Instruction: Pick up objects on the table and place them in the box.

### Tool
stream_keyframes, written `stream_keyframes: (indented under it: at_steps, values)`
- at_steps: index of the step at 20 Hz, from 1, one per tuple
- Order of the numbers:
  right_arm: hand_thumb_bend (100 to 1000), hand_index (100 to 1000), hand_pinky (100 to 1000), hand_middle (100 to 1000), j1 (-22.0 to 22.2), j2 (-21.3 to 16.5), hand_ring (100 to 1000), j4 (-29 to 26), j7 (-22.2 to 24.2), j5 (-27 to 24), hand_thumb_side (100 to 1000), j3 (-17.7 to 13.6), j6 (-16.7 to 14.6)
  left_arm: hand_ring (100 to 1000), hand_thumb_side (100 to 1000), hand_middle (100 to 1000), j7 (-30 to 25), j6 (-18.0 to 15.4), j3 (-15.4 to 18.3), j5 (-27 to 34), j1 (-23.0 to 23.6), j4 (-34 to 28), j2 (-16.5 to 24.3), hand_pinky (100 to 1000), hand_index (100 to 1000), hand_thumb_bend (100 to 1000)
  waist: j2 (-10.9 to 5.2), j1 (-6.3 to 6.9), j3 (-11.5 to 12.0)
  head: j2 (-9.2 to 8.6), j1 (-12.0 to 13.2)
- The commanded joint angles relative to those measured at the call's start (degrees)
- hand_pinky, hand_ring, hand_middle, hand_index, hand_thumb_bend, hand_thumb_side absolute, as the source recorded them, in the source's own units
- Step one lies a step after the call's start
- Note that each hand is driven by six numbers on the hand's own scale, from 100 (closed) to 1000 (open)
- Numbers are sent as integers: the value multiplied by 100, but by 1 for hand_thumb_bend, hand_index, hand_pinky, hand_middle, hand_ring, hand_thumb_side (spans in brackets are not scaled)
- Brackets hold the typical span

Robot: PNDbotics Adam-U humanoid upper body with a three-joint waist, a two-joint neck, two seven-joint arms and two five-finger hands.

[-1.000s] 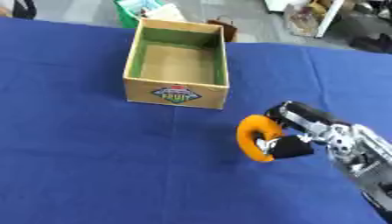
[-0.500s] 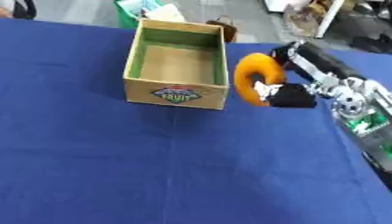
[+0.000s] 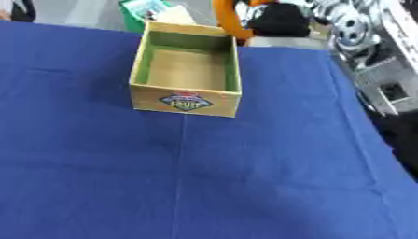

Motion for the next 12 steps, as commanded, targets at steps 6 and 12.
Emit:
stream_keyframes:
  at_steps: [6,12]
  values:
    - [100,664,748,462,-1117,867,726,1444,-80,664,527,299,-22,345,787,410,-78,-3,-59,57,-19,-125,51,469,640,100,-66,73,46,7,21]
    - [100,670,749,468,-1509,1447,731,2610,-496,1059,533,457,12,345,788,410,-107,-3,-78,88,-23,-125,16,469,640,100,-58,104,96,-81,168]
